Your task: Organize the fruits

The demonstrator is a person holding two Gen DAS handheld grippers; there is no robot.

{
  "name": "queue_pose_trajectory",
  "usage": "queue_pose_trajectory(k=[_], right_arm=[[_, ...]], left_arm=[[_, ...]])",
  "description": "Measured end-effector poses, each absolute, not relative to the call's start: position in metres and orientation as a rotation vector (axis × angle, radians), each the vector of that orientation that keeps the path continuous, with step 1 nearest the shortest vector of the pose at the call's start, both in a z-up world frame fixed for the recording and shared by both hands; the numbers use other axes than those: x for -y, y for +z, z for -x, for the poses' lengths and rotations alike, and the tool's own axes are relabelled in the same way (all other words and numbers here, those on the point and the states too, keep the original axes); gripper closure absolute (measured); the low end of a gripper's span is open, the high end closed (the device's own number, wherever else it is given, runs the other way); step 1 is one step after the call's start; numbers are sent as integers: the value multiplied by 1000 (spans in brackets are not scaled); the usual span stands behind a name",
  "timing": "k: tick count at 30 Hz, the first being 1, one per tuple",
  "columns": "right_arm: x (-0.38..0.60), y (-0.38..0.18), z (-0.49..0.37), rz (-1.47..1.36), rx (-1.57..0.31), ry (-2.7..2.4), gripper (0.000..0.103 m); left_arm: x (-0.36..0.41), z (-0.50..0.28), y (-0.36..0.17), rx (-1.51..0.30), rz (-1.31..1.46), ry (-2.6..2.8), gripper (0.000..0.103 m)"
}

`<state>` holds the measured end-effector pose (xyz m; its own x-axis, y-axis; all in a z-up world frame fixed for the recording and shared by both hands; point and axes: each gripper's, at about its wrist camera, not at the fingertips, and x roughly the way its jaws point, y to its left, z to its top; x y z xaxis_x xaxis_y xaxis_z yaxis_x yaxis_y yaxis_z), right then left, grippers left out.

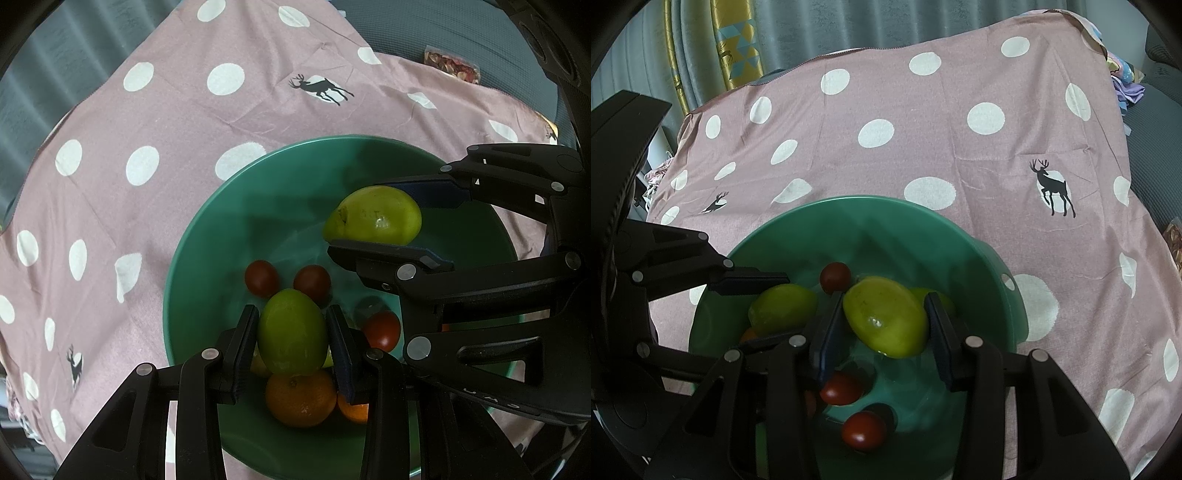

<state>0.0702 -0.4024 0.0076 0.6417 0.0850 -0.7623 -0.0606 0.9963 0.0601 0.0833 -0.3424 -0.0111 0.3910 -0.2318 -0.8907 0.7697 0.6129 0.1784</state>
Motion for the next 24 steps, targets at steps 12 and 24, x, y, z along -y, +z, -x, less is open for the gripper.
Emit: queue_pose_trajectory(k=[12, 24], right_arm=[[402, 7, -70, -33, -870, 87, 59], [401, 4, -69, -34, -872, 86, 58]], left_arm=[[342, -83, -11, -973, -654, -695, 65], [340, -82, -11, -968, -658, -690, 65]])
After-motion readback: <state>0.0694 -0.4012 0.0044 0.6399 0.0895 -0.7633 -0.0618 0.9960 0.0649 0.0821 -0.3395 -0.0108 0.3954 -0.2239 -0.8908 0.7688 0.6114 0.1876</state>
